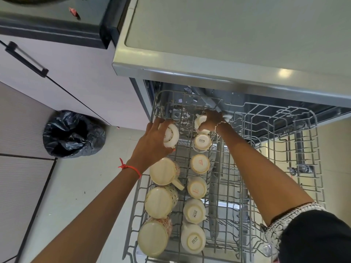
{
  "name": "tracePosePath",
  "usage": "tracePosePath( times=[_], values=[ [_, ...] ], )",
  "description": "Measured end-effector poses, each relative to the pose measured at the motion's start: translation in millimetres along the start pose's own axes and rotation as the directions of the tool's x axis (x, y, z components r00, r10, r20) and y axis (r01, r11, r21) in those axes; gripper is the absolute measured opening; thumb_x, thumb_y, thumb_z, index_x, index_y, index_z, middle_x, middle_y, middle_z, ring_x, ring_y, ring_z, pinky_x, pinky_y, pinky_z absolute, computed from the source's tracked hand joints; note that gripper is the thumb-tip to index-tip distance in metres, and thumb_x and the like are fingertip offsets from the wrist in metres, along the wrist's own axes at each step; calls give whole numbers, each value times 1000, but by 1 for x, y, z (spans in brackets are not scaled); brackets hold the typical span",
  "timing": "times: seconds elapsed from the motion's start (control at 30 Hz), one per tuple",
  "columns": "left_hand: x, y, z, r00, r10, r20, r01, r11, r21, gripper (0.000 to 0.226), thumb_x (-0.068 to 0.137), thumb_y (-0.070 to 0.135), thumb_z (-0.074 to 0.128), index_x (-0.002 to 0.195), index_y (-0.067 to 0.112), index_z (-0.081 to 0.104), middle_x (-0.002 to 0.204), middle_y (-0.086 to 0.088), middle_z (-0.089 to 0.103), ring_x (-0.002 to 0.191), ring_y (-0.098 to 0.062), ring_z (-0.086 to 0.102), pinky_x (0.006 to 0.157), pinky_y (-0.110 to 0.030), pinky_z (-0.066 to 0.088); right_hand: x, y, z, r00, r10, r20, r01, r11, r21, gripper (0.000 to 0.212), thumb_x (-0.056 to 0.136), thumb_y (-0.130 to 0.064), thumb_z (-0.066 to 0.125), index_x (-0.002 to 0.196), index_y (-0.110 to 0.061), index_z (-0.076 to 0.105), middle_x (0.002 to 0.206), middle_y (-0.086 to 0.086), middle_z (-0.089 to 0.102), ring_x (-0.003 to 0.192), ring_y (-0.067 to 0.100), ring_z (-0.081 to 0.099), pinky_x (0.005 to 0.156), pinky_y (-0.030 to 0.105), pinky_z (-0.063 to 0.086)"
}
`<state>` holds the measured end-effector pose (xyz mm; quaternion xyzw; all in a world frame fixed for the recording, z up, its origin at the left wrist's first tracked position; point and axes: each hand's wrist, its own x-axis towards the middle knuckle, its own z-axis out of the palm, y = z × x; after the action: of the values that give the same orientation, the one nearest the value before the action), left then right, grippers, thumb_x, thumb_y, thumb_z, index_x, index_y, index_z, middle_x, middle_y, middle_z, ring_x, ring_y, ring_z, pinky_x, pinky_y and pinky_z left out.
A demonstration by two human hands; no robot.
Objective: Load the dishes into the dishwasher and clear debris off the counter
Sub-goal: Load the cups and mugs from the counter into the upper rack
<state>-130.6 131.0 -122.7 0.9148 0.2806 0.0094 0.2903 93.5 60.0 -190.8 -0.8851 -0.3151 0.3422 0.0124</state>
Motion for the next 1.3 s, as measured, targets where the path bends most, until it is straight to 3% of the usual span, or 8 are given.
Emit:
tracePosePath(
  times=[0.13, 0.33, 0.4, 0.63, 0.83, 1.03, 1.17, 1.3],
  values=[
    [-1, 1, -1, 1000, 2, -1, -2, 999, -33, 82, 65, 16, 82, 135, 16, 39, 136, -9, 40, 123, -29, 38, 93, -44, 45, -27, -16, -12, 971, -183, -151, 200, 974, 105, 81, 70, -24, 76, 140, -18, 35, 141, 15, 34, 134, 35, 29, 110, 40, 29],
    [0, 10, -10, 997, -79, 17, 81, 981, -178, 95, 64, 12, 84, 141, 14, 28, 137, -10, 41, 122, -27, 38, 100, -40, 38, -97, -48, -29, 823, -568, 12, 527, 771, 358, 76, 67, -5, 79, 133, -18, 45, 135, 1, 47, 113, 10, 45, 82, 14, 39],
    [0, 12, -15, 995, -95, 19, 97, 968, -229, 105, 64, 13, 84, 146, 15, 18, 139, -11, 40, 124, -28, 37, 100, -36, 36, -106, -52, -25, 811, -585, 2, 532, 740, 411, 79, 64, -3, 80, 134, -14, 44, 132, 1, 50, 110, 10, 48, 81, 9, 42],
    [-5, 9, -23, 998, -9, 60, 27, 955, -294, 115, 63, 16, 85, 137, 35, -1, 141, -15, 39, 129, -30, 37, 106, -38, 30, -113, -57, -13, 766, -635, -100, 611, 672, 418, 88, 59, -4, 84, 137, -13, 43, 135, 8, 50, 125, 21, 46, 103, 38, 42],
    [-18, 5, -23, 997, 68, 35, -50, 929, -368, 110, 67, 24, 83, 140, 37, 2, 153, -8, 24, 138, -19, 28, 108, -33, 29, -121, -54, -14, 751, -637, -174, 653, 678, 338, 77, 60, -11, 84, 127, -12, 47, 123, 4, 54, 109, 12, 49, 93, 26, 44],
    [-45, -17, -9, 999, 31, 14, -31, 998, 53, 85, 91, 47, 43, 141, 10, -15, 149, -3, -23, 136, -15, -24, 109, -28, -10, -111, -46, -8, 835, -528, -156, 550, 787, 281, 87, 64, -7, 79, 139, -11, 35, 139, 8, 39, 129, 20, 36, 103, 20, 24],
    [-59, -30, 6, 1000, 16, 20, -19, 989, 149, 69, 99, 27, 39, 138, 5, -14, 147, -8, -19, 134, -23, -24, 109, -38, -10, -95, -49, 9, 848, -525, -72, 527, 822, 216, 83, 67, -5, 76, 139, -11, 35, 139, 10, 39, 130, 24, 36, 105, 25, 25],
    [-63, -39, 14, 997, -15, 69, 9, 997, 82, 66, 100, 22, 32, 139, 10, -20, 146, 0, -25, 133, -11, -27, 108, -21, -13, -77, -56, 34, 852, -523, 27, 512, 843, 162, 83, 66, 0, 74, 139, -9, 36, 139, 12, 38, 129, 25, 37, 105, 24, 26]
  ],
)
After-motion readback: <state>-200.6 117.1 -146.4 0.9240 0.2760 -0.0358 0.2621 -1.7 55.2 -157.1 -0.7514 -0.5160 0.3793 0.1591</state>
